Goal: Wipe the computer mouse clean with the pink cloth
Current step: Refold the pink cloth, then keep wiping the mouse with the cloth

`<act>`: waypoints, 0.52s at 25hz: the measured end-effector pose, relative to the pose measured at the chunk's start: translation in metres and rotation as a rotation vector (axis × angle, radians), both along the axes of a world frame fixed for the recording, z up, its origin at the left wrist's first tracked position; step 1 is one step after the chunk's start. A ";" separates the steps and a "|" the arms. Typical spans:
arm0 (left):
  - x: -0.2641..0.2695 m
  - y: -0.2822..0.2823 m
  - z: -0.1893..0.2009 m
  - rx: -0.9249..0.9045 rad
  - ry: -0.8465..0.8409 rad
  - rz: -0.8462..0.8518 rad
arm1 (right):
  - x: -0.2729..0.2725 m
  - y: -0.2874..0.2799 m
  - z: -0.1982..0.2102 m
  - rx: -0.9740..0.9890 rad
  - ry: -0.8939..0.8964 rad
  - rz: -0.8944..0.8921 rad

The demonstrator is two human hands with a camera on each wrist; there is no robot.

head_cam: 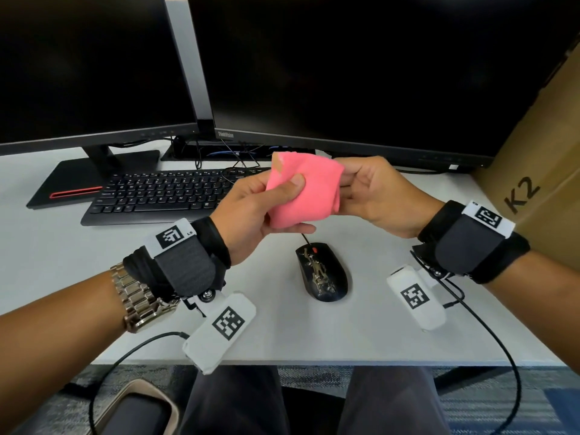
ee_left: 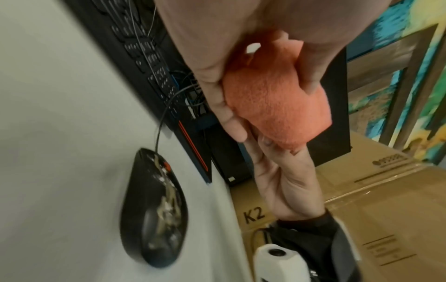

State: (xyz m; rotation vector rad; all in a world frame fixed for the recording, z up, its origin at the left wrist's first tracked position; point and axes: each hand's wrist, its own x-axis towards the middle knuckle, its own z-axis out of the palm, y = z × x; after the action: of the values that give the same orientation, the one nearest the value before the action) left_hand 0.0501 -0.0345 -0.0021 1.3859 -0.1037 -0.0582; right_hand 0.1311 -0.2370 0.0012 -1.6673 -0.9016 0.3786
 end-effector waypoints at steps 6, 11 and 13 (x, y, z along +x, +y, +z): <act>0.010 0.028 -0.015 0.600 -0.194 0.214 | 0.001 -0.014 -0.014 -0.243 -0.058 -0.071; 0.013 0.038 -0.029 1.083 -0.227 0.221 | -0.002 -0.025 -0.026 -0.424 -0.168 -0.092; 0.016 0.036 -0.032 1.229 -0.266 0.175 | -0.003 -0.027 -0.028 -0.469 -0.204 -0.095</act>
State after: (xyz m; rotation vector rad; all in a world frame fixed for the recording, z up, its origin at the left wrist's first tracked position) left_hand 0.0659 0.0014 -0.0343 2.6216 -0.1803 0.2539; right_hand 0.1281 -0.2643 -0.0271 -2.2039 -0.9245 0.3784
